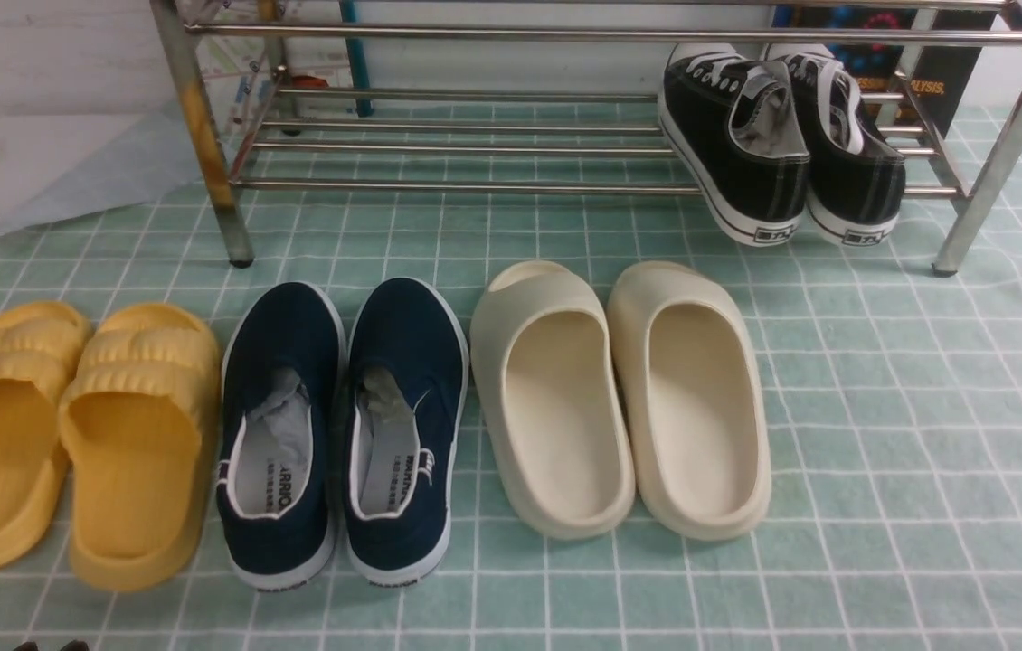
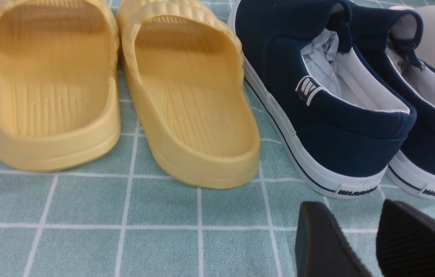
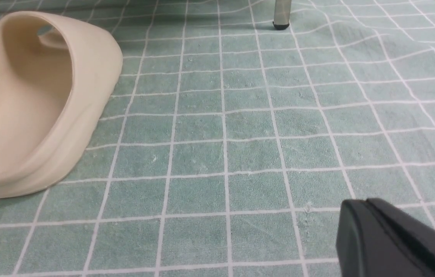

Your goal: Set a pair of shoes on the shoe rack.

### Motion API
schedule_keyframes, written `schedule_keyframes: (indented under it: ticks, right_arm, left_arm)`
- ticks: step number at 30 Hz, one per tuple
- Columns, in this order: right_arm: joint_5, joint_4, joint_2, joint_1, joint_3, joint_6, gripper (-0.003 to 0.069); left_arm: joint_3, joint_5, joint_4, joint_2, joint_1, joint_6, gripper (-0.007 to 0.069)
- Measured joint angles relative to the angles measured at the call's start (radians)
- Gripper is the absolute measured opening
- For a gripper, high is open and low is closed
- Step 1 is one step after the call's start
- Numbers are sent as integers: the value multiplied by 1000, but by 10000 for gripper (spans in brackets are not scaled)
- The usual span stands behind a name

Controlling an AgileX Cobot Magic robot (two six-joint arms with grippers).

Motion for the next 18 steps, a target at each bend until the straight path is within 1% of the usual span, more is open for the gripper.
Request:
schedule_keyframes:
  ticks: [18]
  right_arm:
    - [0,-1,0,0,0,1,34]
  left_arm:
    - [0,0,0,0,0,0,239]
